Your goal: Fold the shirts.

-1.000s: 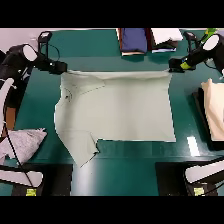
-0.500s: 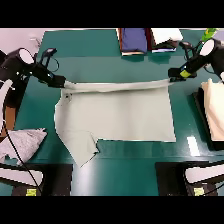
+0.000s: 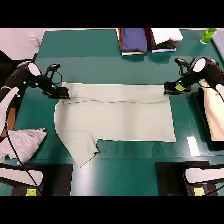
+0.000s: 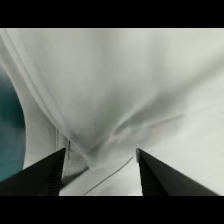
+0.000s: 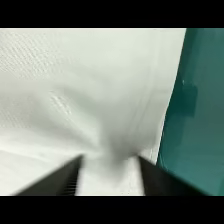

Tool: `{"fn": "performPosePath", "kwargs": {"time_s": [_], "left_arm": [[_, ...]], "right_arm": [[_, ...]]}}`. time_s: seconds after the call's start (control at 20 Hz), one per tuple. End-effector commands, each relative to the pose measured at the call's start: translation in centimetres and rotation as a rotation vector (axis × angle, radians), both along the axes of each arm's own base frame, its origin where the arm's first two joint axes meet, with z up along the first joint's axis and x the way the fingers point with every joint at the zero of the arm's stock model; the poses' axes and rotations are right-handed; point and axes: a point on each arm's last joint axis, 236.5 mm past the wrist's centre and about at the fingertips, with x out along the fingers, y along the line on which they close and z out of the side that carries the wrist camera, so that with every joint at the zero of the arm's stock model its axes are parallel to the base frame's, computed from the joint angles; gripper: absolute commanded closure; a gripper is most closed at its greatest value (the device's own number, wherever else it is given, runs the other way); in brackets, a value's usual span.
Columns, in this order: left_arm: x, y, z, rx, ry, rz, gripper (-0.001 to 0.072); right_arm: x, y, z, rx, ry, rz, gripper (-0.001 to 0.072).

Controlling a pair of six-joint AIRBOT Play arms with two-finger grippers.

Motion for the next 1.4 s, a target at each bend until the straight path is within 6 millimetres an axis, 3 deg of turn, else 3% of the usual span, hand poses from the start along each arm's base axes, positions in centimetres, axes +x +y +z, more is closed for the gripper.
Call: {"fn": "performPosePath", "kwargs": {"time_s": [0.0,0.15,0.3,0.55,0.7,0.95,1.1,1.35], "left_arm": [[-1.4,0.2,0.7,0.007,0.061,0.023,0.0168],[-2.9,2.4,3.9,0.099,0.018,0.055,0.0168],[-7.8,3.4,5.1,0.136,0.019,0.093,0.0167],[-19.0,2.4,1.4,0.093,0.157,0.172,0.0167],[-22.8,0.1,-0.3,0.010,0.200,0.193,0.0167],[-25.0,-3.6,-2.3,-0.014,0.220,0.122,0.0167],[-26.4,-4.2,-3.5,-0.012,0.255,0.130,0.0167],[-23.7,-6.2,-3.2,-0.115,0.164,0.206,0.0169]], "right_arm": [[-0.1,0.2,0.9,0.009,0.004,0.000,0.0205],[-1.3,-1.2,4.4,-0.038,-0.028,0.006,0.0205],[-4.9,-2.4,5.8,-0.060,-0.041,-0.019,0.0205],[-8.4,-3.5,5.3,-0.054,-0.094,-0.084,0.0207],[-9.8,-3.5,4.3,-0.052,-0.083,-0.095,0.0208],[-9.9,-2.9,4.2,-0.025,-0.078,-0.097,0.0208],[-10.1,-2.8,4.2,-0.025,-0.072,-0.094,0.0208],[-10.1,-2.8,4.2,-0.025,-0.070,-0.094,0.0208]]}}
